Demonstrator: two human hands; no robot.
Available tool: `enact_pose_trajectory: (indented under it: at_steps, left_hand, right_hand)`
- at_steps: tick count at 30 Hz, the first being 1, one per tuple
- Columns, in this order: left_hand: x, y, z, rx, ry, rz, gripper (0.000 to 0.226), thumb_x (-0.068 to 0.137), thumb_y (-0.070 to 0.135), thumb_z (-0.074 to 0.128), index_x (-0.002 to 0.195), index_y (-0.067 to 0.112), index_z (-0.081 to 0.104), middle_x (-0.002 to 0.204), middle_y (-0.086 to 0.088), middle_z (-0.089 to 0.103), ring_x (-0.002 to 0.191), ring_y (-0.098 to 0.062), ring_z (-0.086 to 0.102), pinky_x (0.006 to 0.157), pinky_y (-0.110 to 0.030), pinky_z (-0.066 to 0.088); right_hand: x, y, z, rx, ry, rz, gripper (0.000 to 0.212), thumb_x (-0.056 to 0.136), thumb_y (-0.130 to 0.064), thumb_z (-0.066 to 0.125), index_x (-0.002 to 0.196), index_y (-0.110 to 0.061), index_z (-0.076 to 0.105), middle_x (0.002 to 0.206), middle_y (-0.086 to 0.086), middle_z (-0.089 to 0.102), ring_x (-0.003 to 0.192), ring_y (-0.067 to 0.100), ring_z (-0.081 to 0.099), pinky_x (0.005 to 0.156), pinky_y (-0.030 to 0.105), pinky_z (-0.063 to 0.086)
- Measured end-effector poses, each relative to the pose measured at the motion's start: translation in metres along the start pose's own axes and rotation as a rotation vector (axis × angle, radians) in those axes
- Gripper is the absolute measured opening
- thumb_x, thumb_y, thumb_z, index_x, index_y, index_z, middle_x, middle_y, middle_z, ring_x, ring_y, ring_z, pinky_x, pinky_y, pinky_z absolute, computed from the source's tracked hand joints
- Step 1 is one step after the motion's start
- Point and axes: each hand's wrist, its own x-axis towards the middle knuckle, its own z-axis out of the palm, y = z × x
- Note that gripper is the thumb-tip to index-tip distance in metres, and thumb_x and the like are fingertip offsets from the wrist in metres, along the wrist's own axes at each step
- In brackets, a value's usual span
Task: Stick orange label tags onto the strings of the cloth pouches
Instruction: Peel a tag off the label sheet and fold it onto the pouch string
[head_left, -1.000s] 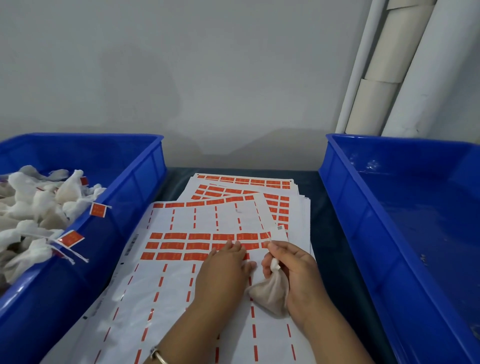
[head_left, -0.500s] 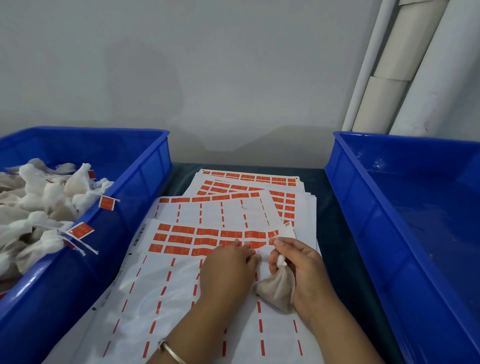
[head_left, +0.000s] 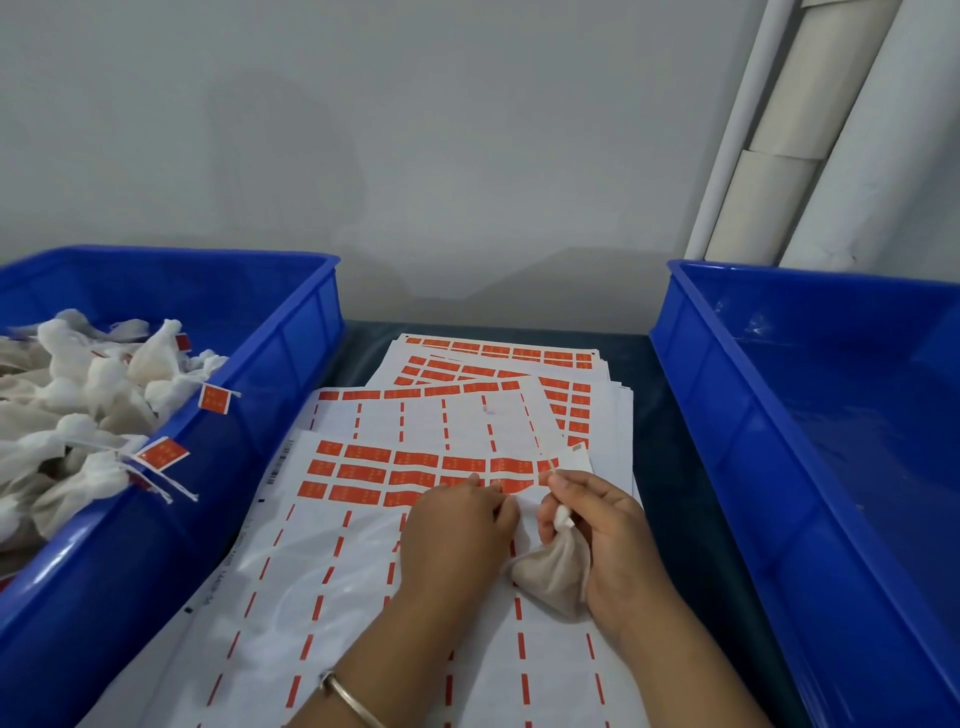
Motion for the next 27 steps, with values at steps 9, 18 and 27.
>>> enact_pose_trajectory:
  at_steps: [9,18,27]
  left_hand:
    - [0.001,-0.001,0.001,-0.051,0.035,-0.016,0.029,0.094,0.041,0.044,0.105,0.029,0.067,0.111,0.010,0.067,0.087,-0.010,0.062,0.093,-0.023,0.046]
    - [0.008,-0.001,0.004,-0.239,0.104,-0.176,0.023,0.091,0.039,0.051,0.102,0.023,0.064,0.099,0.006,0.065,0.074,-0.009,0.056,0.083,-0.021,0.048]
    - [0.015,-0.013,-0.002,-0.627,0.285,-0.383,0.008,0.092,0.033,0.052,0.084,0.030,0.053,0.086,0.013,0.054,0.067,-0.008,0.055,0.053,-0.007,0.033]
  right_hand:
    - [-0.001,0.001,-0.001,-0.040,-0.013,-0.024,0.015,0.087,-0.015,0.064,0.078,-0.017,0.076,0.071,0.008,0.069,0.054,0.013,0.062,0.053,0.024,0.050]
    - [0.000,0.003,0.000,-0.162,0.021,-0.106,0.016,0.084,-0.022,0.067,0.077,-0.033,0.075,0.086,-0.003,0.075,0.081,0.020,0.070,0.074,0.035,0.057]
    - [-0.003,-0.002,0.000,-0.150,-0.027,-0.189,0.017,0.062,-0.035,0.070,0.079,-0.034,0.074,0.095,-0.009,0.074,0.086,0.017,0.072,0.071,0.037,0.058]
